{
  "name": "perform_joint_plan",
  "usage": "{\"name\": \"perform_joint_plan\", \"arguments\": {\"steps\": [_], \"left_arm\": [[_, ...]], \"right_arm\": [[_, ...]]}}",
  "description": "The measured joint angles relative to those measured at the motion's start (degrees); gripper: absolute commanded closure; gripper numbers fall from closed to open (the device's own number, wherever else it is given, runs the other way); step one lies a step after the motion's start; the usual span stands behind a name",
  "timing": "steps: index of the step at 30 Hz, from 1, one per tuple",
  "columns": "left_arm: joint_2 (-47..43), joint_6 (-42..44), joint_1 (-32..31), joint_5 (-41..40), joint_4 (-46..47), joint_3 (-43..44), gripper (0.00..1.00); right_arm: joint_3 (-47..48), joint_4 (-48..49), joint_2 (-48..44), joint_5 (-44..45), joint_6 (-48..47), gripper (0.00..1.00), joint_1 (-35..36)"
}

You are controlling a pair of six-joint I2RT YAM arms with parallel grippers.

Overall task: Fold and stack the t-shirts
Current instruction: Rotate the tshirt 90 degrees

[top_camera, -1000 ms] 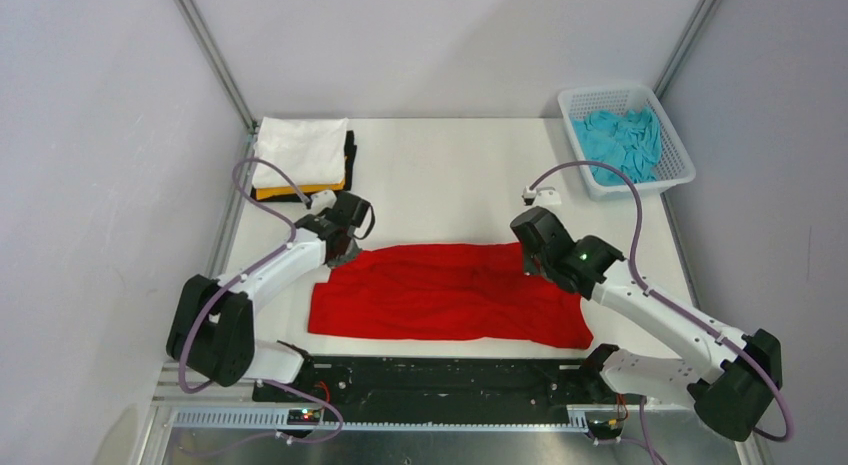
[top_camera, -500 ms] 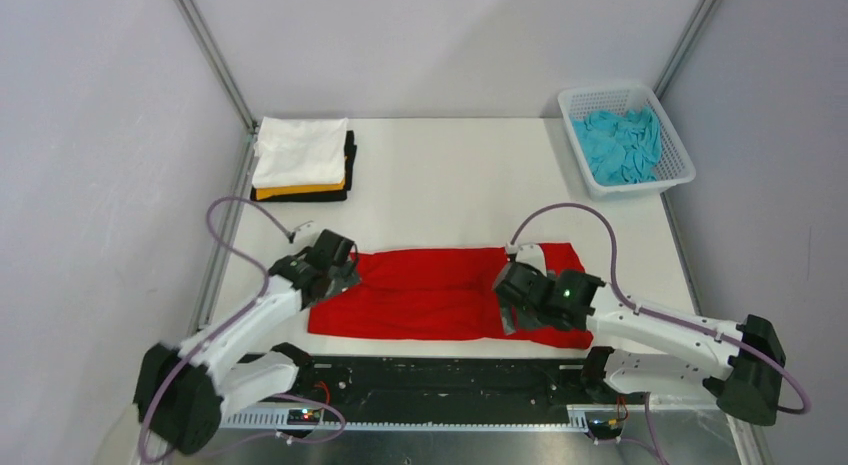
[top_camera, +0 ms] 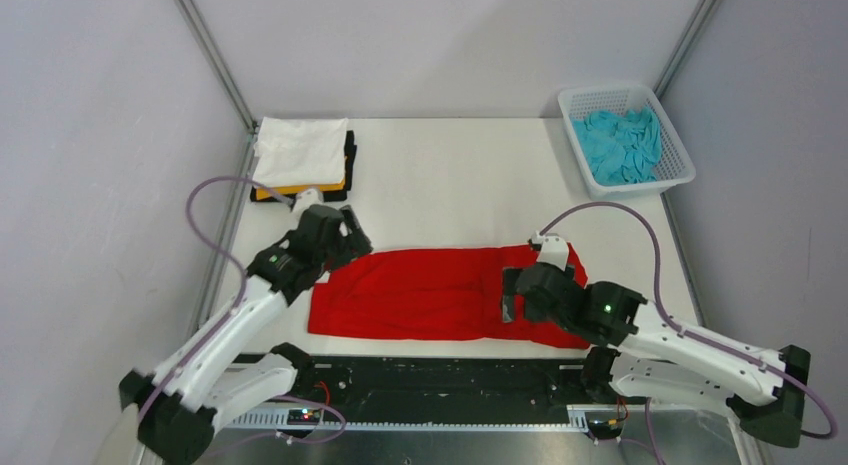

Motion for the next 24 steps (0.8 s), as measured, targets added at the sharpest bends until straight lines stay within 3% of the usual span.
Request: {"name": "perform_joint_plan", "arguments": {"steps": [5,8,18,24], "left_arm": [[16.85,0.63,-0.11,6.75,6.67,1.07,0.00],[22.60,0.61,-0.11,9.20,8.50,0.13,0.00],[24.13,-0.42,-0.31,9.14,12.50,-7.32,0.00],[22.73,-1.05,-1.81,8.09,13.68,-8.57,0.00]], "right_arm": [[-2.38,8.70,8.46,-5.53,0.63,0.01,-13.86],[-5.55,13.77,13.31,-10.25,1.25,0.01,-20.63],[-7.65,21.22,24.61,-17.62,3.10,0.01,-30.29],[1.14,26.03,36.11,-22.62,0.26,0.01,-40.63]]}}
